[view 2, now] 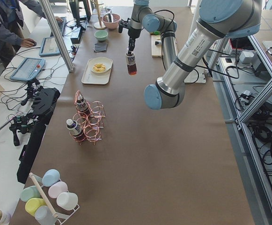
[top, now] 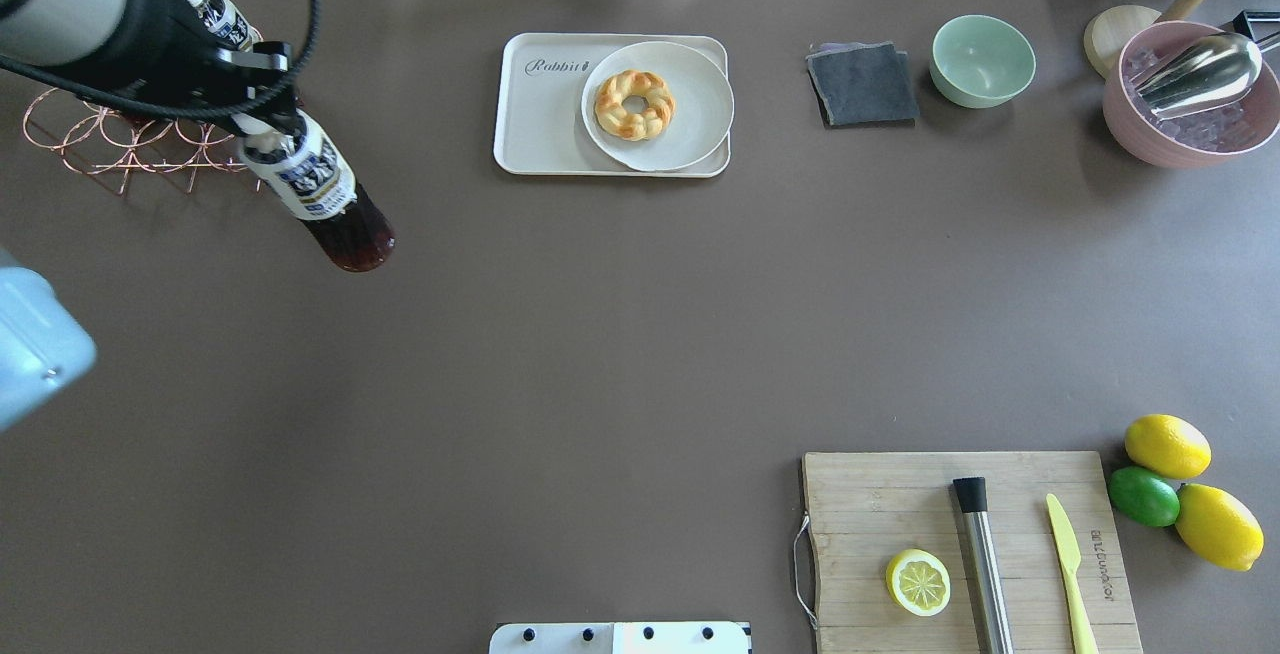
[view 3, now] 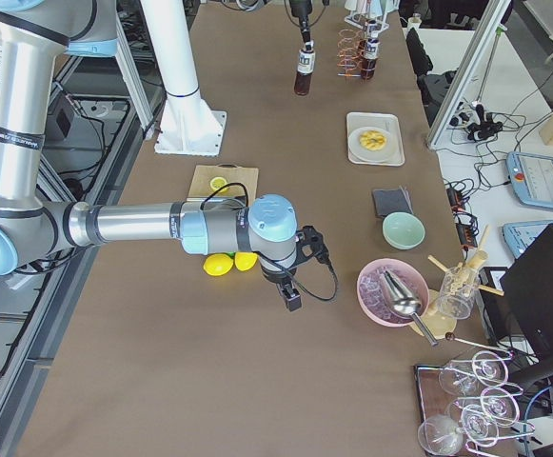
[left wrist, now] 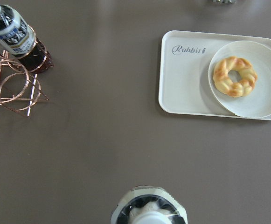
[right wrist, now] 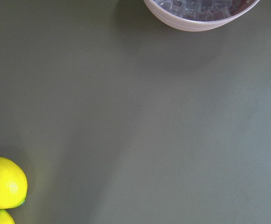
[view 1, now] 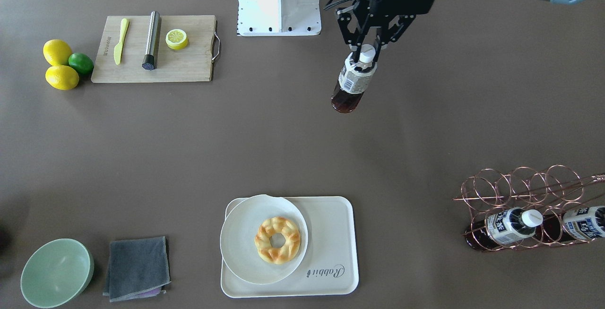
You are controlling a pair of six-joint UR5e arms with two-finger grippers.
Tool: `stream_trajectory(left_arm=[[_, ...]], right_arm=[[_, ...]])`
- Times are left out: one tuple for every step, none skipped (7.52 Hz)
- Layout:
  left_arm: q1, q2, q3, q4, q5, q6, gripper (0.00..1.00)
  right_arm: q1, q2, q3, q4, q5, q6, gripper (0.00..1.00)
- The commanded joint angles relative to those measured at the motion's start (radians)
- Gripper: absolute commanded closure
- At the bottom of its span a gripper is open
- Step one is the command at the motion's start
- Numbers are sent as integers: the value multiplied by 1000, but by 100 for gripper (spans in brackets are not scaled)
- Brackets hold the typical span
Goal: Place tea on tray
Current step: 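Lift the tea bottle out with the left gripper and set it on the table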
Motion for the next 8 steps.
stream_trajectory(left_arm=[[216,-109,135,-13,131,-154,100],[244,-158,224,-63,131,-194,100],[271,-171,266,-100,134,-218,100],[290,-172,289,-122,164,-226,100],[305,-168,291,-122,183,-225,100],[307,-160,291,-122,186,-220,100],[307,-147,286,-122,186,-218,100],[305,-151,277,-120,186,-217,28]], right_arm=[[-2,9,-2,1,8,0,0],[-2,9,-2,1,9,0,0],[-8,8,-5,1,11,3,0],[-8,6,-7,-1,15,4,0],[-8,6,-7,-1,17,4,0],[-8,6,-7,-1,17,9,0],[-13,12,0,-8,35,18,0],[-31,32,-11,-10,76,30,0]])
